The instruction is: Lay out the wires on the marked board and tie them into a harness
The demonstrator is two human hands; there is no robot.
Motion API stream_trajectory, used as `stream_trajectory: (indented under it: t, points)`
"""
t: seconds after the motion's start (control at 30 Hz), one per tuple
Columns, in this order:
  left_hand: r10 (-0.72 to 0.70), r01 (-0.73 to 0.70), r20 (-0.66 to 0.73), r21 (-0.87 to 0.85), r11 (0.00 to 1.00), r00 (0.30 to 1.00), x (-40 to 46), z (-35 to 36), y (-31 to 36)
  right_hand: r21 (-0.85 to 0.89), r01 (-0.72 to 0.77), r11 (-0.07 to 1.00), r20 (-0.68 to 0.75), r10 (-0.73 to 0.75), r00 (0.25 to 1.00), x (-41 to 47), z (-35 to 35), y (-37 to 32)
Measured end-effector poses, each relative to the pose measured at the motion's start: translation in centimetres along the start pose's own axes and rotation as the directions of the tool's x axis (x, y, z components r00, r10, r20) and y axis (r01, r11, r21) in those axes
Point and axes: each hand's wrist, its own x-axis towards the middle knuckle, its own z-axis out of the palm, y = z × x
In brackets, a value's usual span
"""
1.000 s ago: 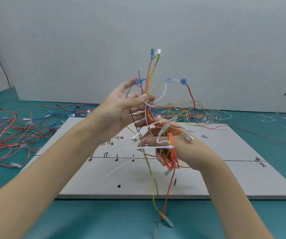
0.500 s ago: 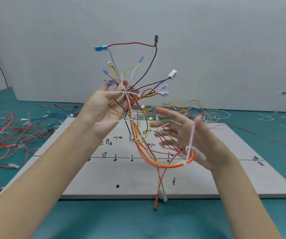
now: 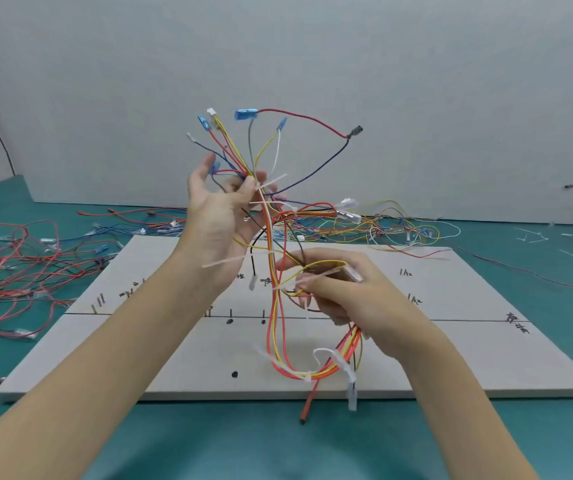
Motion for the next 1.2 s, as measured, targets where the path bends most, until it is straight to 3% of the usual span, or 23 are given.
stream_trajectory:
  t: [0.17, 0.3, 0.4, 0.63, 0.73, 0.9, 0.97, 1.07, 1.2]
  points:
    - [-0.008, 0.008, 0.006, -0.019, 1.0, 1.0, -0.2, -0.3, -0.2, 0.03, 0.009, 1.0, -0.078, -0.007, 0.997, 0.0, 0.0, 0.1]
    - [-0.013, 0.013, -0.011, -0.021, 1.0, 1.0, -0.8, 0.4, -0.9, 0.055, -0.083, 0.995, 0.084, 0.078, 0.993, -0.2, 1.0, 0.1]
    - [-0.027, 0.027, -0.029, 0.024, 0.999, 0.999, -1.2, 0.8, -1.4, 0.114, -0.058, 0.992, 0.13, 0.043, 0.991, 0.0, 2.0, 0.5]
    - [-0.1, 0.1, -0.013, -0.003, 0.995, 0.995, -0.8, -0.1, -0.5, 0.112, 0.01, 0.994, -0.058, -0.004, 0.998, -0.1, 0.8, 0.0]
    - [-0.133, 0.131, 0.023, 0.073, 0.989, 0.991, -1.3, -0.5, -0.8, 0.264, 0.034, 0.964, -0.111, -0.005, 0.994, 0.0, -0.8, -1.3]
    - [-0.153, 0.143, 0.062, 0.136, 0.98, 0.986, -1.9, -0.2, -1.6, 0.468, -0.051, 0.882, 0.129, -0.011, 0.992, -0.4, -2.6, -2.1]
    - [-0.133, 0.123, 0.061, 0.142, 0.982, 0.989, -2.0, 0.0, -1.8, 0.349, -0.031, 0.937, 0.09, -0.001, 0.996, -1.0, -2.5, -1.7]
    - [-0.09, 0.076, 0.079, 0.16, 0.984, 0.993, -2.2, 0.0, -2.2, 0.021, 0.057, 0.998, -0.044, -0.056, 0.997, -1.3, -1.2, -1.6]
    - [-0.046, 0.027, 0.079, 0.226, 0.974, 0.996, -2.5, -0.2, -2.9, -0.05, 0.085, 0.995, -0.111, -0.09, 0.99, -1.0, -0.1, -1.8]
